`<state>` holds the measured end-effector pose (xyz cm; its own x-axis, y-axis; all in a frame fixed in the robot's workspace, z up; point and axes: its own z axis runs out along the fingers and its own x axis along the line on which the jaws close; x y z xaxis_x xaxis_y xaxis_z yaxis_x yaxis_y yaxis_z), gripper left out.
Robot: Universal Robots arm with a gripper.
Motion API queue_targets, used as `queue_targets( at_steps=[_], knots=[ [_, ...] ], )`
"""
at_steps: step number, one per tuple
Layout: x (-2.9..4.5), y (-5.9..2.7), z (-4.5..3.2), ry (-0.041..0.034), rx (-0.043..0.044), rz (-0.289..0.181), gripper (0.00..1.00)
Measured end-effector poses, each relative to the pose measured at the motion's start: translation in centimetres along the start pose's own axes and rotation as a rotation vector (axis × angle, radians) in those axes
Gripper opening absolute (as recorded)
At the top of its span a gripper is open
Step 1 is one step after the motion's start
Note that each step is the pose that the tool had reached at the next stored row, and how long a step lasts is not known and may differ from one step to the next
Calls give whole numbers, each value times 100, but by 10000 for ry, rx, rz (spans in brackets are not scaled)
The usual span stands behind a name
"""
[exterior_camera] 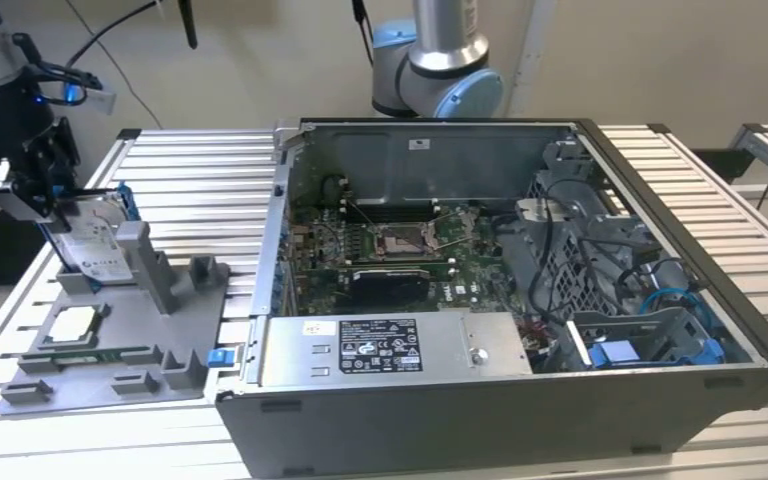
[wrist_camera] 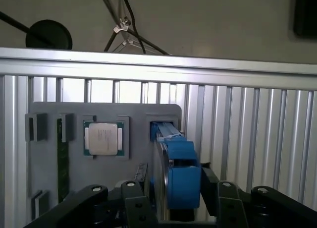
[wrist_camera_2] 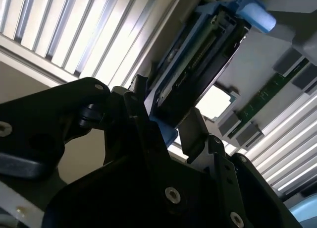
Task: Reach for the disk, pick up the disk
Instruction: 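Pick up the disk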
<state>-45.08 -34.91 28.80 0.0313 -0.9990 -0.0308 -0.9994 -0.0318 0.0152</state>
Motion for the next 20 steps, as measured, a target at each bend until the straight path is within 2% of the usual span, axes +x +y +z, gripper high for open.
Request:
queue_targets(
  at_steps=[8,14,20],
  knots=[
    [5,-10,134,-31,4,-1,100],
    [8,-11,228,-52,43,-11,100],
    [11,-11,293,-120,75,-14,100]
  ],
)
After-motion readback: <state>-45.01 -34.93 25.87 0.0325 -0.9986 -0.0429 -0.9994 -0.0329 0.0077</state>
